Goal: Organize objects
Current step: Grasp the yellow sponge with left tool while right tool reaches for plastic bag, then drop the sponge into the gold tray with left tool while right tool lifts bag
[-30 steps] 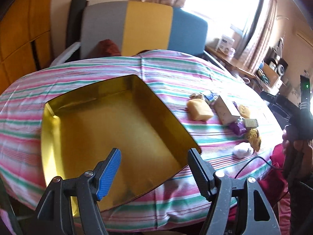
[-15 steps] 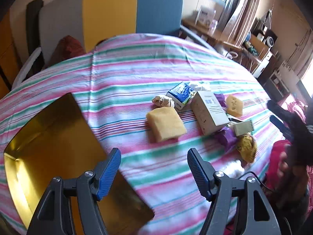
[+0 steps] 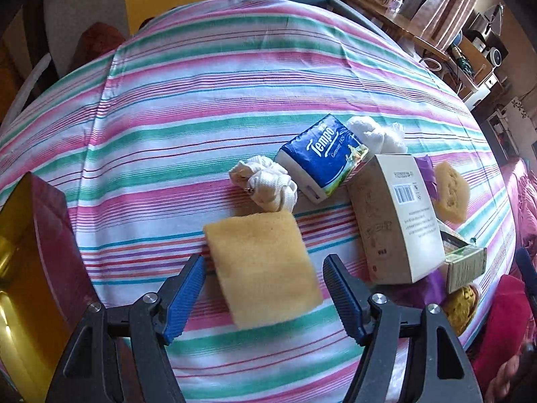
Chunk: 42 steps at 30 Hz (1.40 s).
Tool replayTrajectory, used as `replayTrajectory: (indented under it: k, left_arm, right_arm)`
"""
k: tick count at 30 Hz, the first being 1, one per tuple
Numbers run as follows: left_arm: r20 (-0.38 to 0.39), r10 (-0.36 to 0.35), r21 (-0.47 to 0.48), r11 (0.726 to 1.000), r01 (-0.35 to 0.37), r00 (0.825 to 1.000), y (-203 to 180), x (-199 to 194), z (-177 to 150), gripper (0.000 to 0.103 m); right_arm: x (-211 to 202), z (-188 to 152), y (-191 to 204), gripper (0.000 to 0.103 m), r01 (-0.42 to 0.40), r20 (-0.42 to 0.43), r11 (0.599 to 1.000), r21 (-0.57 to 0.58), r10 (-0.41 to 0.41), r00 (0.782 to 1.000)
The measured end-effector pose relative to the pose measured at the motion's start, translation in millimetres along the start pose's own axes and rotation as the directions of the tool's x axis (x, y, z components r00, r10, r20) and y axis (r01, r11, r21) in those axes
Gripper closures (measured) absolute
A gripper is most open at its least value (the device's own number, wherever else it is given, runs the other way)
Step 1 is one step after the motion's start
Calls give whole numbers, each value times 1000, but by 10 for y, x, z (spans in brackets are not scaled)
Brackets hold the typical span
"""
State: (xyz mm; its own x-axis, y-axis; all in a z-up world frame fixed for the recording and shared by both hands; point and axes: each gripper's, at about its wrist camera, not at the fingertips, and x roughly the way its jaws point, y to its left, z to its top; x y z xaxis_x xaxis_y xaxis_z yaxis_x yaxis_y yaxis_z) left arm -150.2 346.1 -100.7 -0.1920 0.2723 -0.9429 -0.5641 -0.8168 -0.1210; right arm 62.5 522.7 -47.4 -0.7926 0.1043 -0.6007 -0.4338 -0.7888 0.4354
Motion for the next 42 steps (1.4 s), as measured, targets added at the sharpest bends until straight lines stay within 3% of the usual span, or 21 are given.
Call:
replayTrajectory:
  k: [3, 6, 19, 22, 24, 25, 28, 33, 40, 42]
  left_arm:
    - [3, 35, 6, 999, -35, 999, 8, 90, 24, 34]
    - [18, 8, -2, 1000, -8, 1000, 50, 67, -21, 43]
    - [193, -112, 78, 992, 98, 975, 36, -864, -781, 44]
    - [219, -124, 92, 990, 106, 968, 88, -1029, -915, 44]
    - [231, -132, 92, 989, 113, 964, 135, -1087, -971, 44]
    - [241, -132, 91, 989, 113, 962, 182, -1143, -1019, 44]
    - [257, -139, 75, 990, 123, 956, 294, -1230, -1106, 44]
    - [286, -145, 37, 989, 140, 947, 532, -1352, -1232, 44]
    - [305, -128, -37, 989, 145, 944, 1022, -1462, -1407, 44]
    - [303, -104, -84, 987, 135, 947, 1273, -1469, -1431, 44]
  right_arm:
    - [14, 2, 9, 0, 3, -5, 1000, -3, -3, 1000]
    - [31, -6, 32, 0, 10, -12, 1000, -17, -10, 1000]
    - [55, -1, -27, 0, 41, -28, 999, 12, -41, 999]
    - [54, -27, 10, 12, 61, -50, 998, -4, -61, 997]
    - [19, -97, 63, 31, 53, -84, 999, -7, -54, 995]
    - [3, -147, 100, 32, 53, -105, 998, -17, -54, 993]
    - [-9, -375, 300, 32, 31, -208, 996, -84, -48, 977]
    - [115, -766, 503, 31, 45, -347, 984, -170, -103, 932]
    - [396, -1007, 543, 28, 123, -433, 958, -260, -230, 872]
    - [431, -1020, 566, 37, 132, -423, 948, -289, -250, 871]
